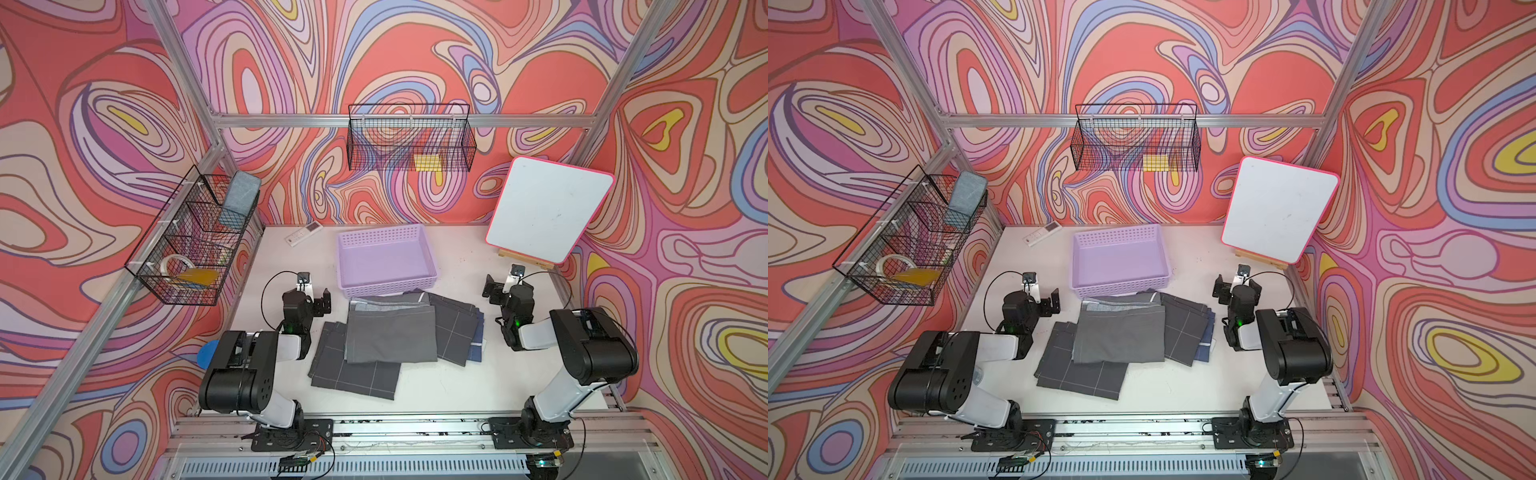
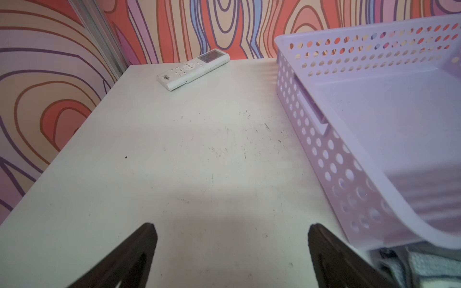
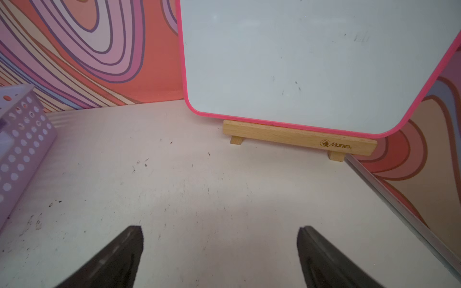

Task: Put the folded pillowcase in the basket
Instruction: Pick up the pillowcase at the center of the board.

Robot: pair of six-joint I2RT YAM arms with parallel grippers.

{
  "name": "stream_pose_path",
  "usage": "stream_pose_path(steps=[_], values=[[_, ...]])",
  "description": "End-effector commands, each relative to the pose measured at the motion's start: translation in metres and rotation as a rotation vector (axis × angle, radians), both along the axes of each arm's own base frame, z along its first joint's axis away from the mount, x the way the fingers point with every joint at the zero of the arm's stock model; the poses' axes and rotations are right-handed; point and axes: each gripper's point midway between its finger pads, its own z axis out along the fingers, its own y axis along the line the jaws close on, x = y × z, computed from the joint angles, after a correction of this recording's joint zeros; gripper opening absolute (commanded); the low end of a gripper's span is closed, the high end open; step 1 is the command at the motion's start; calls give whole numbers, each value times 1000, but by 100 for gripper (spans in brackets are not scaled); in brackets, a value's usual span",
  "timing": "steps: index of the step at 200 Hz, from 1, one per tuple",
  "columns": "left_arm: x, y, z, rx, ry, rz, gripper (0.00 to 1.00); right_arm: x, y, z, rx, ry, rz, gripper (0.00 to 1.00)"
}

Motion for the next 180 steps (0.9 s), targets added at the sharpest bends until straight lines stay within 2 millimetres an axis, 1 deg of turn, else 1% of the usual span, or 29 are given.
stream_pose_path(steps=[1,180], values=[[0,-4,2,-3,-16,-26,99,2,-2,5,3,-16,-14,98],[1,-3,3,1,-12,-25,99,2,-2,5,3,-16,-13,98]])
